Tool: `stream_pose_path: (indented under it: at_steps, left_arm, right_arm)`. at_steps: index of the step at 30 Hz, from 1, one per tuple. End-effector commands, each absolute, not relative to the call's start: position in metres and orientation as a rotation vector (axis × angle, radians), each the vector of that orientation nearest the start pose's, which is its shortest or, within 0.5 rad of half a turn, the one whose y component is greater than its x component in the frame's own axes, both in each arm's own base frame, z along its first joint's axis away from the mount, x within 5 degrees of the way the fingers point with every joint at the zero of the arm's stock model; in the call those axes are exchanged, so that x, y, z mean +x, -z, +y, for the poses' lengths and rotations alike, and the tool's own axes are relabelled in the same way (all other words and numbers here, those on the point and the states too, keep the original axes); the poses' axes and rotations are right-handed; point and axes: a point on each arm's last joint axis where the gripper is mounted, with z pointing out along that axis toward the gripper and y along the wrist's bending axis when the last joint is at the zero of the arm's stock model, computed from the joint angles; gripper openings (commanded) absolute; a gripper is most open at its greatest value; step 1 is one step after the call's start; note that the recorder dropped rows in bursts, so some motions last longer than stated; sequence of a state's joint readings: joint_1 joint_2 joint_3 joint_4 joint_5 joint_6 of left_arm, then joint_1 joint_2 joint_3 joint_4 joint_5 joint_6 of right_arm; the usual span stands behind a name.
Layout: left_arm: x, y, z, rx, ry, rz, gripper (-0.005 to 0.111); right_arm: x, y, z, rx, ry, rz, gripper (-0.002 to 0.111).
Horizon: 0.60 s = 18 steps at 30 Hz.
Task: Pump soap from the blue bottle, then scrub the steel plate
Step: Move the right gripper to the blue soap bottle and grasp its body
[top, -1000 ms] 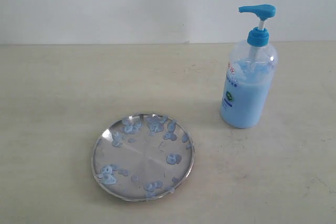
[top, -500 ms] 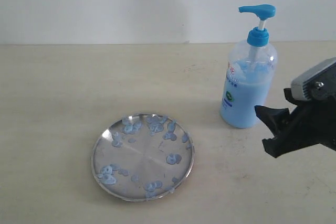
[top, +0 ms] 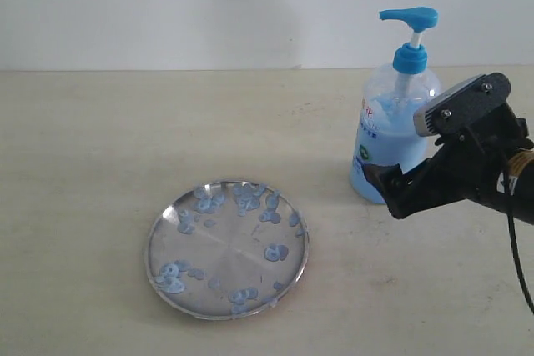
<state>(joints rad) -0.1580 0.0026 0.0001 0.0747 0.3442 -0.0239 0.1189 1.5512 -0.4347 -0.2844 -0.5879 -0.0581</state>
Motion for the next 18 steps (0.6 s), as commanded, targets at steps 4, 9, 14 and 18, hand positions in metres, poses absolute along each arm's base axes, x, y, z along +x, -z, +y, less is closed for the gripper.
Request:
stream_pose_path:
  at_steps: [4,9,14,18]
  left_arm:
    - [0.053,-0.183,-0.007,0.170,0.062,1.812,0.004]
    - [0.053,-0.183,-0.007,0.170,0.062,1.812,0.004]
    - [0.053,-0.183,-0.007,0.170,0.062,1.812,0.004]
    - [0.053,-0.183,-0.007,0.170,0.062,1.812,0.004]
  right_arm:
    - [0.283,-0.166,0.040,-0.303,-0.042,1.860,0.105]
    - [0.300,-0.152,0.040,-0.249,-0.040,1.776,0.105]
    - [0.320,-0.138,0.043,-0.244,-0.044,1.730,0.105]
    - [0.337,-0.126,0.045,-0.244,-0.045,1.735,0.104]
